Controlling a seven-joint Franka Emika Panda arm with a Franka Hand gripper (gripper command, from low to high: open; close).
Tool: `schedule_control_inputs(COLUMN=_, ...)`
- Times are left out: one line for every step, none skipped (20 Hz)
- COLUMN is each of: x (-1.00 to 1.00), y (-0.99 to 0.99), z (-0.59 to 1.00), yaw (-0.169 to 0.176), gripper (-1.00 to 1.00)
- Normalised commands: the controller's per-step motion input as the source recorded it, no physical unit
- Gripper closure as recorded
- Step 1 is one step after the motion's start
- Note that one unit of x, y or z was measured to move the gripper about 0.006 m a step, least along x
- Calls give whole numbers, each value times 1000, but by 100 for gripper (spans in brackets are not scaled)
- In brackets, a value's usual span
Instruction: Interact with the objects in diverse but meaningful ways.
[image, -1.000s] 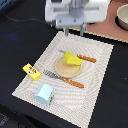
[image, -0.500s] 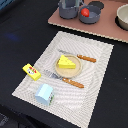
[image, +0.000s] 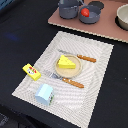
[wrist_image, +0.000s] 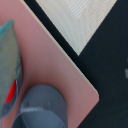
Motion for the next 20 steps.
schedule_control_inputs(x=766, y=-551, z=0, yaw=-105, gripper=-100)
schedule_control_inputs(x=757, y=-574, z=0, yaw=-94, gripper=-100)
schedule_control_inputs(x=740, y=-606, z=0, yaw=-80, gripper=-100)
schedule_control_inputs(x=720, y=-640, z=-77, yaw=-61, gripper=-100)
schedule_control_inputs(x=720, y=-640, z=-77, yaw=-59, gripper=-100)
schedule_control_inputs(x=726, y=-657, z=-34, yaw=-61, gripper=-100)
schedule_control_inputs(x=726, y=-657, z=-43, yaw=-61, gripper=-100)
schedule_control_inputs(x=746, y=-631, z=-60, yaw=-48, gripper=-100)
schedule_control_inputs(x=769, y=-606, z=-54, yaw=-38, gripper=-100)
schedule_control_inputs(x=806, y=-537, z=-40, yaw=-32, gripper=-100)
schedule_control_inputs(x=817, y=-503, z=-57, yaw=-24, gripper=-100)
schedule_control_inputs(x=831, y=-463, z=-109, yaw=-15, gripper=-100)
schedule_control_inputs(x=809, y=-469, z=-177, yaw=-16, gripper=-100)
schedule_control_inputs(x=823, y=-449, z=-220, yaw=-5, gripper=-100)
schedule_control_inputs(x=823, y=-449, z=-274, yaw=-3, gripper=-100)
schedule_control_inputs(x=829, y=-451, z=-331, yaw=0, gripper=-100)
schedule_control_inputs(x=820, y=-454, z=-434, yaw=-5, gripper=-100)
schedule_control_inputs(x=800, y=-417, z=-483, yaw=-5, gripper=-100)
schedule_control_inputs(x=743, y=-363, z=-497, yaw=0, gripper=-100)
schedule_control_inputs(x=620, y=-309, z=-560, yaw=0, gripper=-100)
